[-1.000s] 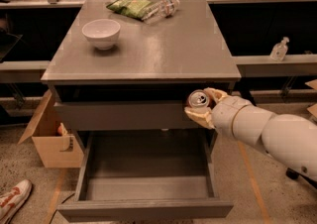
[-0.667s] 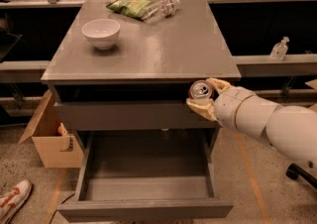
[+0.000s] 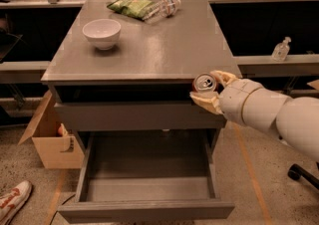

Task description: Pick coke can from middle drawer and place on counter

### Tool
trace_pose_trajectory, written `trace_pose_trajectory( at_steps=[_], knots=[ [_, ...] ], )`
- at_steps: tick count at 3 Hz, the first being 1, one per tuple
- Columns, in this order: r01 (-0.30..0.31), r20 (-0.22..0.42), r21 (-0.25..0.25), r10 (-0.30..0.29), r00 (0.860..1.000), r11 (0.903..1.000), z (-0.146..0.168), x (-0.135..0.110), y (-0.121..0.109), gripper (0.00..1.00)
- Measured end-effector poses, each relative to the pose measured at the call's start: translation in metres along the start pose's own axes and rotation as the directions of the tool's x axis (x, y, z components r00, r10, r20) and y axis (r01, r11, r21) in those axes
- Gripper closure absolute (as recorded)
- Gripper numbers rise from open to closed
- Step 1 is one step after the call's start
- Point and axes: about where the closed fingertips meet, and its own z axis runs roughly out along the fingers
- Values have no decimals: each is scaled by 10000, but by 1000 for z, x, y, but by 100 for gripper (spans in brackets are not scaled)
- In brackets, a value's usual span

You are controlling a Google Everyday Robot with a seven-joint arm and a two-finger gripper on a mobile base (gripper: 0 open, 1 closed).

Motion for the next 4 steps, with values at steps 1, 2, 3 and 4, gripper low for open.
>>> trace_pose_trajectory(
  at_steps=[1, 2, 3, 4],
  knots=[
    [341, 284, 164, -346, 9990, 9993, -10, -24, -15, 100],
    [560, 557, 242, -572, 9968, 9981, -12, -42, -30, 100],
    [517, 646, -35, -514, 9966, 9987, -2, -55, -48, 100],
    [442, 560, -546, -412, 9976, 9975, 21, -64, -61, 100]
  ],
)
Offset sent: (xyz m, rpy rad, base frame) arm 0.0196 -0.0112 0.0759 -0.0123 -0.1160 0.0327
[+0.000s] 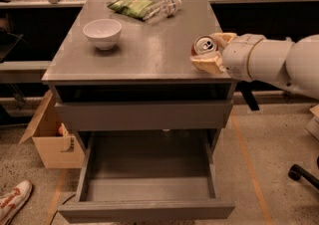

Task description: Pick coke can from middle drawer and place on counter

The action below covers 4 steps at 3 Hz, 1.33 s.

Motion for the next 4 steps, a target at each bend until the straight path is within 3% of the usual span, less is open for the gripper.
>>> trace_pose_trajectory(
  at_steps=[2, 4],
  knots=[
    [-351, -841, -1405, 234, 9962, 9895, 48, -14, -18, 100],
    [-1671, -2165, -2088, 1211, 9687, 9636, 72, -15, -32, 100]
  ],
)
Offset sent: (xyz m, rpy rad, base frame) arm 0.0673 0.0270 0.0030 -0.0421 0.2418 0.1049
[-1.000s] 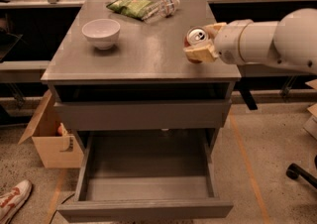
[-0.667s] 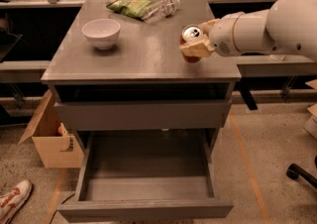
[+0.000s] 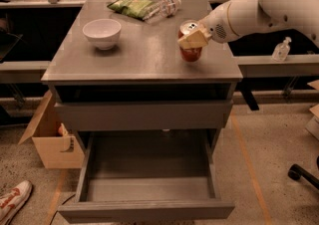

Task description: Pick coke can from middle drawer and place on counter

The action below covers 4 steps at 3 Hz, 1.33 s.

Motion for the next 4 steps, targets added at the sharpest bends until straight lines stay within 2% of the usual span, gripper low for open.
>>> trace_pose_trajectory(
  at_steps=[1, 3, 4],
  knots=[
    [-876, -458, -555, 851, 9953, 9946, 11, -1, -9, 100],
    [-1754, -1130, -1072, 1633, 9801, 9786, 24, 2, -17, 100],
    [-2229, -1637, -1345, 2002, 9660, 9655, 34, 9, -21, 100]
  ],
)
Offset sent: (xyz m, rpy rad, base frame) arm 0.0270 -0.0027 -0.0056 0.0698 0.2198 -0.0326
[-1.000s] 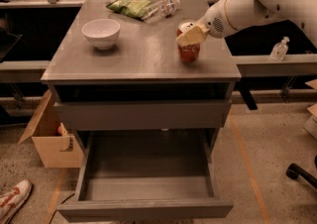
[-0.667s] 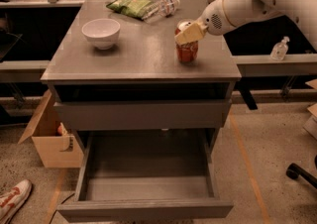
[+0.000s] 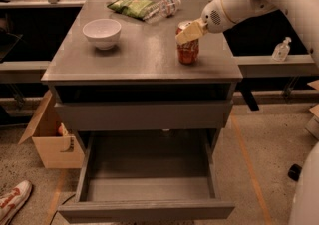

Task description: Pick coke can from middle drawer and place on counter

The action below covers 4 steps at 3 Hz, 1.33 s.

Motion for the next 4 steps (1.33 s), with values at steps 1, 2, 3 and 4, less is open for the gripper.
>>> trace_pose_trajectory(
  at_steps=[1, 2, 3, 4],
  knots=[
    [18, -35, -44, -18, 10000, 10000, 2, 0, 1, 81],
    [19, -61, -90, -19, 10000, 10000, 5, 1, 2, 57],
    [25, -87, -139, -26, 10000, 9999, 8, 1, 3, 35],
    [28, -111, -184, -30, 9999, 9998, 11, 1, 4, 12]
  ],
)
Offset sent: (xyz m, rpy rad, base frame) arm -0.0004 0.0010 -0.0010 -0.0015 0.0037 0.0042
